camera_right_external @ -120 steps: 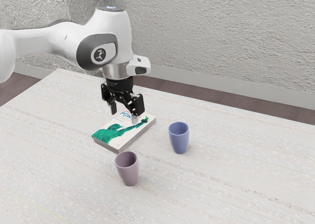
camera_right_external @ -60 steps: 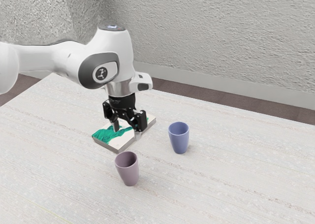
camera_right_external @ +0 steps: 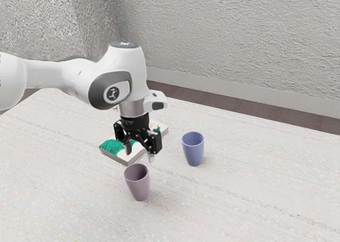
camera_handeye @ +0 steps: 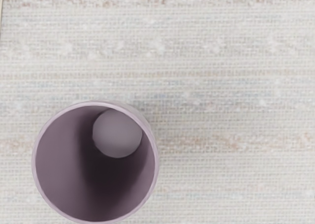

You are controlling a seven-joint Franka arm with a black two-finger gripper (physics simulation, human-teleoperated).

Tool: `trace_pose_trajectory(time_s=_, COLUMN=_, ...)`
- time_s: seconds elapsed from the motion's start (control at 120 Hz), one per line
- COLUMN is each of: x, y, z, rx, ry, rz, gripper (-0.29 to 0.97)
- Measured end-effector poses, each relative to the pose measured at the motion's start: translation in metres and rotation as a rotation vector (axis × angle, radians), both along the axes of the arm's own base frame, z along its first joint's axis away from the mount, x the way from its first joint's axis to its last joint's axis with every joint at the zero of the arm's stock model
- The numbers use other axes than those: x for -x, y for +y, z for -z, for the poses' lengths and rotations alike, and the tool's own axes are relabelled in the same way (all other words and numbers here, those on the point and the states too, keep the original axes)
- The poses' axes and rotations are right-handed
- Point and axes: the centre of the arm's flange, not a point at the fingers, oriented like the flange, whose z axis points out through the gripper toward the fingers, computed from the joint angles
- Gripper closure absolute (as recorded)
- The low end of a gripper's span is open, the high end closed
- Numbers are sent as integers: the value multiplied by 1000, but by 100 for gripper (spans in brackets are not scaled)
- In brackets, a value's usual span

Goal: Place the left cup onto the right cup

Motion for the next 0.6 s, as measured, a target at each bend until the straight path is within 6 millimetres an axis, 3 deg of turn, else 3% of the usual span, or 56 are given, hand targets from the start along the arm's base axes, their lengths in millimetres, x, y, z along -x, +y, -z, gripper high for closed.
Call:
trace_pose_trajectory(time_s=0.25, x=-4, y=-2, z=18, rx=-1, ry=16, rz=-14, gripper=12)
trace_pose_trajectory(time_s=0.6, x=-16, y=21, z=42, rx=-3, ry=39, rz=-72, gripper=12)
